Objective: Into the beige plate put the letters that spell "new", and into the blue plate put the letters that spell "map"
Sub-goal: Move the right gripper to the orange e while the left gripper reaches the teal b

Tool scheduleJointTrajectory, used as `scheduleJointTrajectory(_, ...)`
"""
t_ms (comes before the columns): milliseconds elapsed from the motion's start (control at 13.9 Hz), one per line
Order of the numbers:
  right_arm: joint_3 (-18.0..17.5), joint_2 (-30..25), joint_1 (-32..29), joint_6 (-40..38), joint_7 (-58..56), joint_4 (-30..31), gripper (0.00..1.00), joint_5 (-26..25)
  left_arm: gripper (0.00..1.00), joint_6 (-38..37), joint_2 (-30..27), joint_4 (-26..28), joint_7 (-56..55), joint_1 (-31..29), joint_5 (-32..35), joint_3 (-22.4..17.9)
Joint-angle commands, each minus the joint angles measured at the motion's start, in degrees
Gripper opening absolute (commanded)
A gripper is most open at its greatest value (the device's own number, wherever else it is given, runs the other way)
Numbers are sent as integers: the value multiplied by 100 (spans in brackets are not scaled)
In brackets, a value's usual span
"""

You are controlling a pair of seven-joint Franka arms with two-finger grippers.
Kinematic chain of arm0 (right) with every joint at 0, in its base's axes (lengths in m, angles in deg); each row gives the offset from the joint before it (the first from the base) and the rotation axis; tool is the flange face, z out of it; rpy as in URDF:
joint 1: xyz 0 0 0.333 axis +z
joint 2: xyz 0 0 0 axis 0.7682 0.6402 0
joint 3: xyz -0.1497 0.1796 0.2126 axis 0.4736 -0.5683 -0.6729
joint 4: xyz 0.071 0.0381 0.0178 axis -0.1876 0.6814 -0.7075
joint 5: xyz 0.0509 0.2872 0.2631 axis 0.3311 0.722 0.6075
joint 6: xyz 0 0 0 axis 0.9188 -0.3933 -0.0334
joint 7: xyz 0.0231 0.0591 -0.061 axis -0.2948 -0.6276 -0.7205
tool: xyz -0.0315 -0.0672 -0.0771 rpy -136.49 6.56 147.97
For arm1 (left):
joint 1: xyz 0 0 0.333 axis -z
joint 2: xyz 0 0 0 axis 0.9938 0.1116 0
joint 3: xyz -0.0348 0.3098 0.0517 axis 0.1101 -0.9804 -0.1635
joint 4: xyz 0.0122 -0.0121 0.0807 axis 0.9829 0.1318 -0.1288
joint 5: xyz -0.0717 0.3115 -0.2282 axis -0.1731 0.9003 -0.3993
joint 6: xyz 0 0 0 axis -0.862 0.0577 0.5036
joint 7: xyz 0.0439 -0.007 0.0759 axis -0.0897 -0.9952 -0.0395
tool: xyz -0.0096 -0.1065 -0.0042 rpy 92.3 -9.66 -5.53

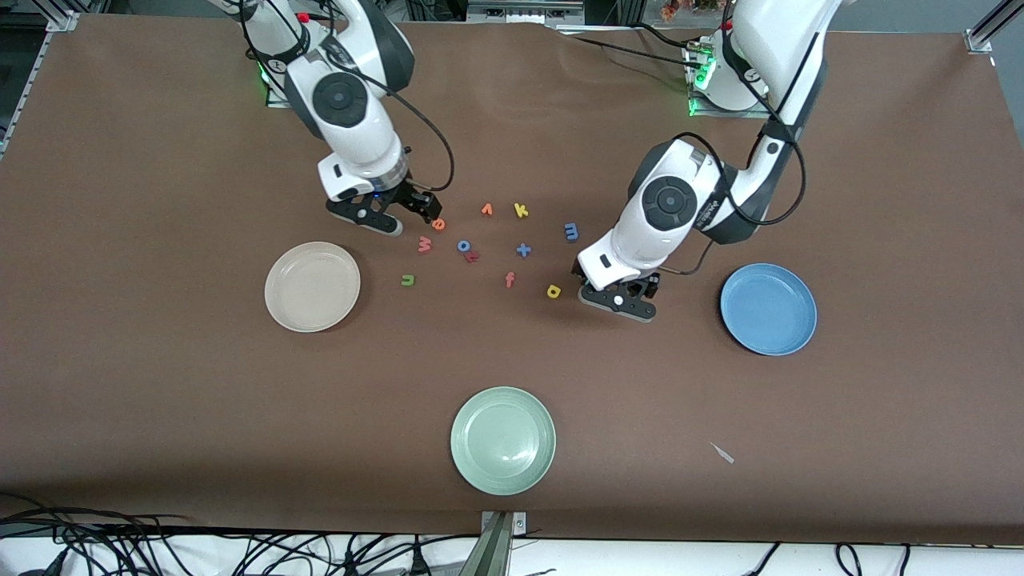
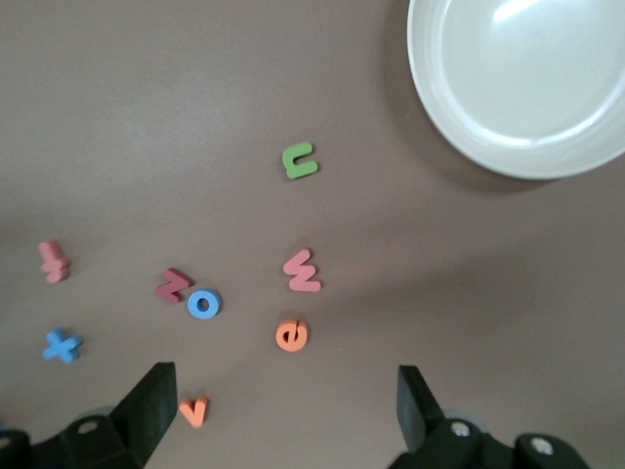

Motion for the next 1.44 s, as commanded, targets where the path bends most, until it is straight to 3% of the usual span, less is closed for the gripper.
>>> scheduleJointTrajectory(0,11,531,233,443,969,-8,100,-621,100,244,93,174,-57,154,-77,-76)
scheduleJointTrajectory(359,11,954,340,822,1570,9,100,-1045,100,297,419,191,-57,391,81,-85)
scheduleJointTrajectory(574,11,1156,366,1015,1719,97,99,-1045,100,297,594,165,-57,418,221,-85)
scheduleJointTrajectory(862,20,1192,410,1543,1719,457,99,-1054,93,289,691,147,-92,497,336,-76)
scheduleJointTrajectory(1364,28,1350,445,1578,1728,519,91,-1054,89,297,788,130,-101,523,389,-93)
